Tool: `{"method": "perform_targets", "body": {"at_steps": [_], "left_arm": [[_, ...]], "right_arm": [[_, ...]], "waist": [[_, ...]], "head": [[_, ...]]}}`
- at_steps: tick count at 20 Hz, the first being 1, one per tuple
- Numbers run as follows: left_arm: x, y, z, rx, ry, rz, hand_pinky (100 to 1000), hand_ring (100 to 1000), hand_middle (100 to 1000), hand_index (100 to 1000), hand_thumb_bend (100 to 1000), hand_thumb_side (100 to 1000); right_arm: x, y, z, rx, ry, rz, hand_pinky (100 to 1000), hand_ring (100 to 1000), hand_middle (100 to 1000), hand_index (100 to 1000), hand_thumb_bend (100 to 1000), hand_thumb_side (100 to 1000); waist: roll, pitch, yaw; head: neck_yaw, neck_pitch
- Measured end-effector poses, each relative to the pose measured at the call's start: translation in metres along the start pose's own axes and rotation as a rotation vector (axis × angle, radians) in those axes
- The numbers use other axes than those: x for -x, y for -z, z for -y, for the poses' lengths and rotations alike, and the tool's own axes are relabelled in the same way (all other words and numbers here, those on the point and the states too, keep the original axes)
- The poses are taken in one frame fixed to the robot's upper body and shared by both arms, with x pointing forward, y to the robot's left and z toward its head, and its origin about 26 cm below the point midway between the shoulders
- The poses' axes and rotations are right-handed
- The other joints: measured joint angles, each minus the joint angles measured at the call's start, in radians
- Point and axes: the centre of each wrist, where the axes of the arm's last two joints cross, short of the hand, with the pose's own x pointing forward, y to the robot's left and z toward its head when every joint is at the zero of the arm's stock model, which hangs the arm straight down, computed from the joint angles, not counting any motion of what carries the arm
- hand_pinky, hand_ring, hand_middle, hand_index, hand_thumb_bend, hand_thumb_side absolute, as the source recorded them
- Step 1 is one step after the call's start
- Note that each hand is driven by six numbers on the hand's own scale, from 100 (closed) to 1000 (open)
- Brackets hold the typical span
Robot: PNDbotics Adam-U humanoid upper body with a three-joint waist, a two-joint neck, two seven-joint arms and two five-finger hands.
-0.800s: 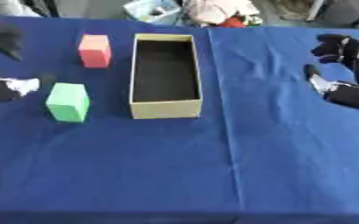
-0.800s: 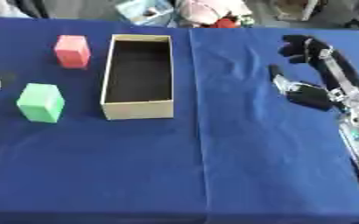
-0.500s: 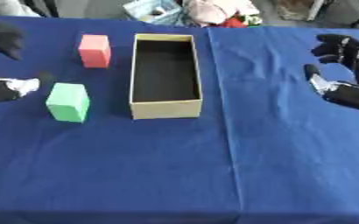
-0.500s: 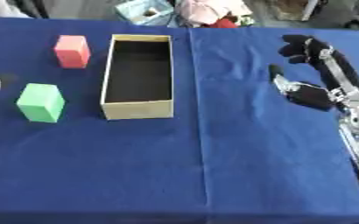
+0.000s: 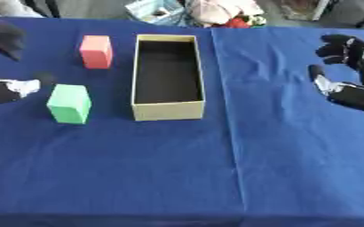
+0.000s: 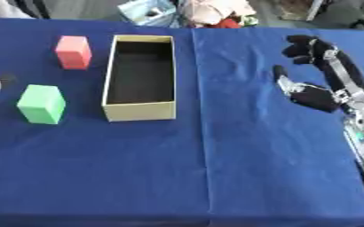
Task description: Pick up objects on the table and place them in the box.
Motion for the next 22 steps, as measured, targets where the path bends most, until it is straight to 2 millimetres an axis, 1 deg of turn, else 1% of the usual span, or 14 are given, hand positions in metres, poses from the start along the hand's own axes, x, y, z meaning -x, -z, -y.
{"method": "perform_targets", "body": {"at_steps": [3,7,11,14,17,22], "left_arm": [[0.001,0.001,-0.002,0.059,0.056,-0.004,648,549,577,744,721,193],[0.002,0.006,-0.005,0.224,0.183,-0.012,663,578,610,761,699,175],[0.003,0.015,-0.009,0.397,0.311,-0.018,666,590,622,763,678,142],[0.005,0.022,-0.009,0.488,0.376,-0.023,664,595,626,763,666,121],[0.012,0.028,-0.007,0.542,0.424,-0.041,664,590,627,764,649,100],[0.02,0.042,-0.003,0.578,0.492,-0.065,663,593,631,763,646,100]], "right_arm": [[0.0,0.0,0.0,0.0,0.0,0.0,761,779,682,876,201,282],[0.0,0.0,0.0,-0.002,0.0,-0.001,761,779,682,877,200,281],[0.0,0.0,0.0,-0.003,0.0,-0.001,761,779,681,877,199,282],[0.0,0.0,0.0,-0.003,0.0,-0.001,761,779,681,877,198,282],[0.0,0.0,0.0,-0.004,0.0,-0.001,761,778,681,876,197,282],[0.0,0.0,0.0,-0.007,0.0,0.001,761,778,681,877,194,283]], "waist": [[0.0,0.0,0.0],[0.001,-0.003,-0.002],[0.001,-0.004,-0.005],[0.003,-0.004,-0.009],[0.003,-0.004,-0.01],[0.005,-0.006,-0.016]], "head": [[0.0,0.0],[0.0,0.0],[0.0,-0.001],[0.0,-0.001],[0.001,-0.001],[0.001,-0.001]]}}
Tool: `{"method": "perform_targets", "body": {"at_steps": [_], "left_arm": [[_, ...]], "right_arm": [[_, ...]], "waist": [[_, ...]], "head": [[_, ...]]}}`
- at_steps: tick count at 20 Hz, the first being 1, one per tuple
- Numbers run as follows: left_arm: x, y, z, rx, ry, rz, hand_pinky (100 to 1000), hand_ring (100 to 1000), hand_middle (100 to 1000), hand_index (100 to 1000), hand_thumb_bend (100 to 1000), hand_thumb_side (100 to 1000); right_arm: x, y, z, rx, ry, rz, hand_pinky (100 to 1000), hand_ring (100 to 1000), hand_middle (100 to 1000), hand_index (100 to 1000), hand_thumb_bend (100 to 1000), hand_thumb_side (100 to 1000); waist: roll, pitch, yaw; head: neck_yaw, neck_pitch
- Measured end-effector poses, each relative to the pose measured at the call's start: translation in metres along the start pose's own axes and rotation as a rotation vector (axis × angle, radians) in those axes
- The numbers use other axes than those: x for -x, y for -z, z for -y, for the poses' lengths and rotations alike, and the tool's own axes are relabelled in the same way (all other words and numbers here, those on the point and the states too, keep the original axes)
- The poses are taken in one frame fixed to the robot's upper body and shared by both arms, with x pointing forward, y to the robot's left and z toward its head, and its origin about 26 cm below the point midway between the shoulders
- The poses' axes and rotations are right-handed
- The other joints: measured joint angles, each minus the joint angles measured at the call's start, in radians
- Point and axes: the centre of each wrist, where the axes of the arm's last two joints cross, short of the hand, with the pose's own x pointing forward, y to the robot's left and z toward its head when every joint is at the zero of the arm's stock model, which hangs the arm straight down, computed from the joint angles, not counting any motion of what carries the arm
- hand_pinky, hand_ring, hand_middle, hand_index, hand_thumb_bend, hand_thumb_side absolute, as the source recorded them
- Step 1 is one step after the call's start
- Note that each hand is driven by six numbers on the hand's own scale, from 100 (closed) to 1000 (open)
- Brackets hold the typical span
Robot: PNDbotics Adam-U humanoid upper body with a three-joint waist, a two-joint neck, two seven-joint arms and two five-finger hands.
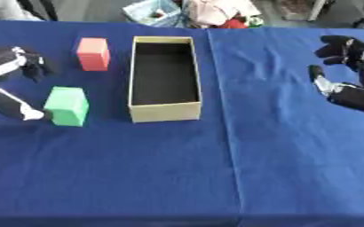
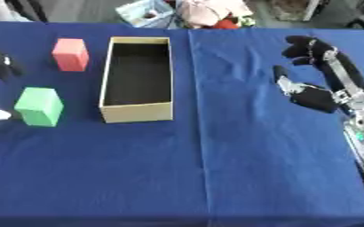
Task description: Pick up objects on the table and place them in the box.
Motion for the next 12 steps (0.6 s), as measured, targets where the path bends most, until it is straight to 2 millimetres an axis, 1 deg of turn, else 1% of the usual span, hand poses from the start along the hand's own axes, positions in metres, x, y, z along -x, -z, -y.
{"method": "perform_targets", "body": {"at_steps": [7,9,12], "left_arm": [[0.002,0.023,0.004,0.023,0.034,0.003,659,593,626,754,630,100],[0.003,0.028,0.007,0.039,0.033,0.01,654,591,615,739,599,100],[0.005,0.035,0.015,0.065,0.027,0.015,646,577,593,715,585,100]], "right_arm": [[0.0,0.0,-0.001,-0.008,0.001,0.0,761,778,681,876,193,283],[0.0,0.0,-0.002,-0.008,0.001,0.0,761,778,681,876,192,283],[0.0,0.0,-0.002,-0.008,0.004,0.001,761,778,680,876,192,283]], "waist": [[-0.001,-0.002,-0.005],[0.0,-0.003,-0.005],[0.0,-0.003,-0.005]], "head": [[0.005,0.0],[0.007,0.0],[0.008,0.0]]}}
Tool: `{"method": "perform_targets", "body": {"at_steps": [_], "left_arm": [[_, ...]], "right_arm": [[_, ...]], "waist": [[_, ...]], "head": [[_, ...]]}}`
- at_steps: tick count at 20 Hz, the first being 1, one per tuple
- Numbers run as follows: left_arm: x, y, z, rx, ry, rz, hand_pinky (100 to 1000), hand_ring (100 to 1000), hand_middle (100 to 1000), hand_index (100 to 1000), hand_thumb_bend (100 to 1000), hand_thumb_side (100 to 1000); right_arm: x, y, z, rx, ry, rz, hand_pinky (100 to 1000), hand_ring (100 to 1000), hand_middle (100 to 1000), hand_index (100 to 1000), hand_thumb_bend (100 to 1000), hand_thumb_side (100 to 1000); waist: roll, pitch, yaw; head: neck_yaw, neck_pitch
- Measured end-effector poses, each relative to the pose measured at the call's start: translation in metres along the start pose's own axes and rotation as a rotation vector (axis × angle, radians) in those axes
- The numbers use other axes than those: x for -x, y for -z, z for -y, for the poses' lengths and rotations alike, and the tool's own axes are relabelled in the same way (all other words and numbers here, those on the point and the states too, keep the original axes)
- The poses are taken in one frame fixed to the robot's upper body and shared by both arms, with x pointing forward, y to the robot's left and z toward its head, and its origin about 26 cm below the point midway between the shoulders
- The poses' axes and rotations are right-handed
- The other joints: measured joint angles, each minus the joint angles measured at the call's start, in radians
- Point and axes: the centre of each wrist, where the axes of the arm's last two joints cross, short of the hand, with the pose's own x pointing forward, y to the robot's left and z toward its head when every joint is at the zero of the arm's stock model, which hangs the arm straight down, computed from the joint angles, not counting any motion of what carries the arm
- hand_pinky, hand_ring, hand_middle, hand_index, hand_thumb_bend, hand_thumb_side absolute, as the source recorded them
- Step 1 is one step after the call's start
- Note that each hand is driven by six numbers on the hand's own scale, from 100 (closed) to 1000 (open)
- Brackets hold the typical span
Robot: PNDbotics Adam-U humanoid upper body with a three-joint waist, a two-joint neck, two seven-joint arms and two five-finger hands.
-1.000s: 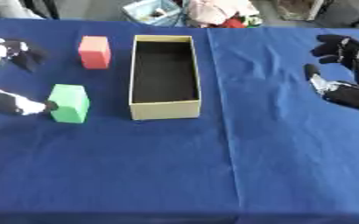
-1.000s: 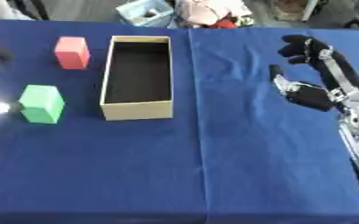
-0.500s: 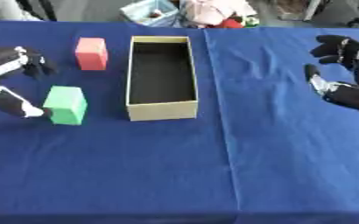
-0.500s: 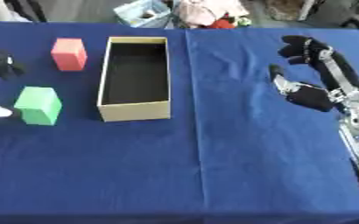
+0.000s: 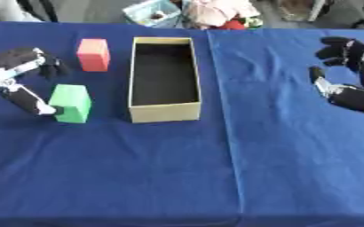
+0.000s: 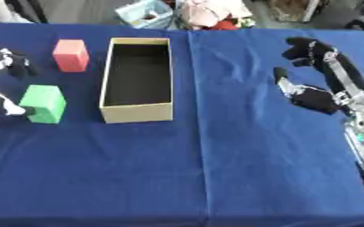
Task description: Pick up objects on the table and place them in the box.
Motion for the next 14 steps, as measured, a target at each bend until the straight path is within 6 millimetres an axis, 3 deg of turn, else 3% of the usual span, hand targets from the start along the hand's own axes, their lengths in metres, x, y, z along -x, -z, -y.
{"method": "perform_targets", "body": {"at_steps": [5,8,13,14], "left_arm": [[0.0046,0.0057,0.0044,0.026,-0.015,0.005,612,499,503,623,526,100],[0.0054,0.0073,0.0054,0.021,-0.032,0.016,566,388,380,499,442,100],[0.0012,0.0075,0.0023,-0.031,-0.04,0.033,554,360,347,469,445,100],[-0.001,0.007,-0.0008,-0.048,-0.038,0.039,555,361,349,470,381,100]], "right_arm": [[-0.0001,0.0002,-0.0011,0.0,0.004,0.0,761,778,681,876,187,285],[0.0,0.0002,-0.0011,0.0,0.004,0.0,761,778,680,876,187,285],[0.0007,0.0,-0.0013,0.0,0.004,-0.003,762,778,680,877,186,284],[0.001,0.0,-0.0013,0.0,0.005,-0.003,762,778,680,876,186,284]], "waist": [[0.001,-0.001,-0.001],[0.001,-0.001,-0.001],[0.001,-0.001,-0.001],[0.001,-0.001,-0.001]], "head": [[0.0,0.0],[-0.001,0.0],[-0.001,0.0],[-0.001,0.0]]}}
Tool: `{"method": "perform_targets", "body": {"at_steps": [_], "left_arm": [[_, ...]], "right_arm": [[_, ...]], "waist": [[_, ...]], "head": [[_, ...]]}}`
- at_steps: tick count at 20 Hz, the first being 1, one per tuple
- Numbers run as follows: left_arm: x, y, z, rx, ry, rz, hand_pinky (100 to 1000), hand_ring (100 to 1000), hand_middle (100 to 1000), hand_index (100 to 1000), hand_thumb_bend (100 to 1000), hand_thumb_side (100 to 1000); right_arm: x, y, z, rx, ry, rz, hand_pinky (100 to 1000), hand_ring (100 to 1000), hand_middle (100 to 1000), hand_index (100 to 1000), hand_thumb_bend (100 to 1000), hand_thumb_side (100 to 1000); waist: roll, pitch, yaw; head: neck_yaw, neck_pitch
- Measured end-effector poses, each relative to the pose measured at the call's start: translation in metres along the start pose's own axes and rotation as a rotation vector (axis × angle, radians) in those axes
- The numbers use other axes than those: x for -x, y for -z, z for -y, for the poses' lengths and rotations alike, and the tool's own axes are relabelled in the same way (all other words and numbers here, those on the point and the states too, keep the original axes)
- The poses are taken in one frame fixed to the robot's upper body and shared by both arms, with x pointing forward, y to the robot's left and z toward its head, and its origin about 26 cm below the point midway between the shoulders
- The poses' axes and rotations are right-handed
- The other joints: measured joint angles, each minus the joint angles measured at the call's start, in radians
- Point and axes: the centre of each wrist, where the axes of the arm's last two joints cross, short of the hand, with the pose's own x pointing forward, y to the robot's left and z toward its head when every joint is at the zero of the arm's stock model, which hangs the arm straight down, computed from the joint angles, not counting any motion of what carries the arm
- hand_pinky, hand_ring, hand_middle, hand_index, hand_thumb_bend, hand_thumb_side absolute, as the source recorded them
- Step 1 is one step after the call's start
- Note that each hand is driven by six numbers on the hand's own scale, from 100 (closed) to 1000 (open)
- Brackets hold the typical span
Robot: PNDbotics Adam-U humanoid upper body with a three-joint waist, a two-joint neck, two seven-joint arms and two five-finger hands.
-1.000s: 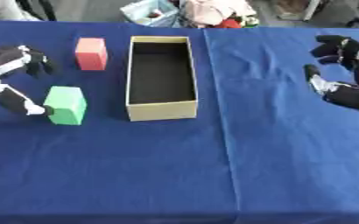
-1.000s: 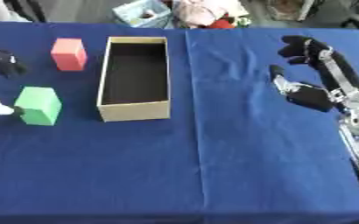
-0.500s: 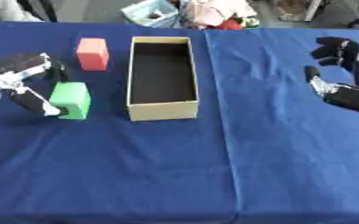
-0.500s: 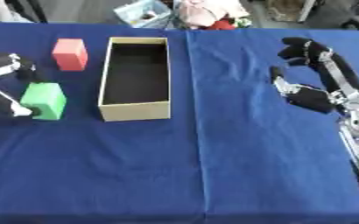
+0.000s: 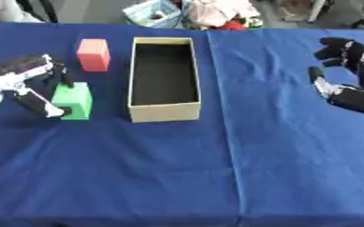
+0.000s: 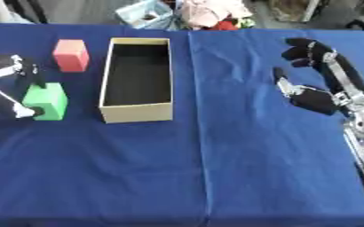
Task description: Pick up objects on the table and place them in the box.
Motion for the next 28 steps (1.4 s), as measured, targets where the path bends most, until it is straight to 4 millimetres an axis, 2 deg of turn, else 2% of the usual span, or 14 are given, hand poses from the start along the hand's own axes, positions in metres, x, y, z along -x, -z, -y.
{"method": "perform_targets", "body": {"at_steps": [1,9,12,17,26,28], "left_arm": [[-0.003,0.0,-0.004,-0.022,0.003,0.01,555,362,350,471,452,100],[-0.044,0.009,-0.069,-0.209,0.097,0.118,562,383,371,483,464,100],[-0.059,0.025,-0.076,-0.214,0.122,0.158,564,394,382,493,463,100],[-0.076,0.057,-0.068,-0.175,0.148,0.205,568,423,399,510,459,100],[-0.091,0.097,-0.029,-0.075,0.176,0.247,579,467,457,563,497,100],[-0.093,0.101,-0.022,-0.053,0.183,0.257,601,505,516,655,587,100]], "right_arm": [[0.0,0.0,0.0,0.0,0.0,-0.001,762,778,680,876,186,284],[0.0,0.0,0.0,-0.004,0.0,0.001,762,778,680,877,182,285],[0.0,0.0,-0.002,-0.013,0.002,0.003,762,778,680,877,181,284],[-0.003,0.004,-0.004,-0.023,0.005,0.018,762,779,680,877,181,285],[-0.008,0.01,-0.007,-0.039,0.014,0.04,762,778,680,877,178,285],[-0.009,0.011,-0.008,-0.039,0.018,0.044,762,778,680,877,177,285]], "waist": [[0.0,0.0,0.0],[0.004,-0.005,-0.006],[0.006,-0.006,-0.017],[0.006,-0.004,-0.042],[0.01,0.008,-0.075],[0.01,0.008,-0.078]], "head": [[0.0,0.0],[0.001,0.0],[0.003,0.0],[0.013,-0.008],[0.029,-0.019],[0.029,-0.022]]}}
